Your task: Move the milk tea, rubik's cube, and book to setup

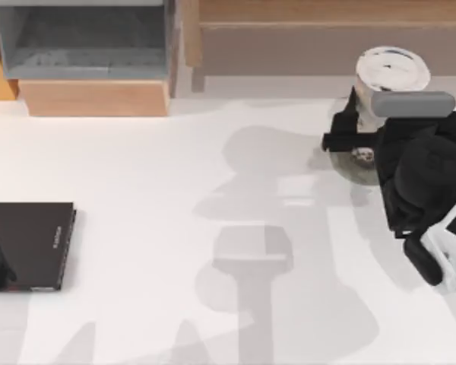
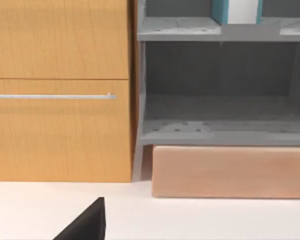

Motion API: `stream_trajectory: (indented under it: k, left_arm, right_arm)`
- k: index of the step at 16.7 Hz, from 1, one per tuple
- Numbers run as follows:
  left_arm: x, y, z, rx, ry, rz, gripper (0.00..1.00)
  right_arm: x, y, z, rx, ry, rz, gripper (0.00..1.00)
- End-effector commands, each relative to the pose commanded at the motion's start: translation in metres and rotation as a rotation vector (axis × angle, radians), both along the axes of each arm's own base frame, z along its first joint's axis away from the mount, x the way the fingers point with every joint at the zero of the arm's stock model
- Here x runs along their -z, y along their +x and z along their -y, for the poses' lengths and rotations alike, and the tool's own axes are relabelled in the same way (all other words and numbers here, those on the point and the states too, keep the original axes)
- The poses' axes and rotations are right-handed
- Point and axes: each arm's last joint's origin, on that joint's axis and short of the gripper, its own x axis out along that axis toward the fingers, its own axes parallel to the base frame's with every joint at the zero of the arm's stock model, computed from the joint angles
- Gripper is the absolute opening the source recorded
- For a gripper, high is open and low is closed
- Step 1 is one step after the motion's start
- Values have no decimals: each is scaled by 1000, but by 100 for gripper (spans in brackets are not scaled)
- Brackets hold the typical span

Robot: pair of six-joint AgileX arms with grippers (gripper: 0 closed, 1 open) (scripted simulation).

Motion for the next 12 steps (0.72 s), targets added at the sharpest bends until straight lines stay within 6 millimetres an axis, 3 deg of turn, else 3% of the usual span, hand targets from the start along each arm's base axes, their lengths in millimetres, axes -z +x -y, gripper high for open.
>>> stream_trajectory:
  k: [12]
  left_arm:
    - [0, 0, 0, 0, 0, 0, 100]
  right_arm:
    - [1, -8, 1, 5, -7, -3, 100]
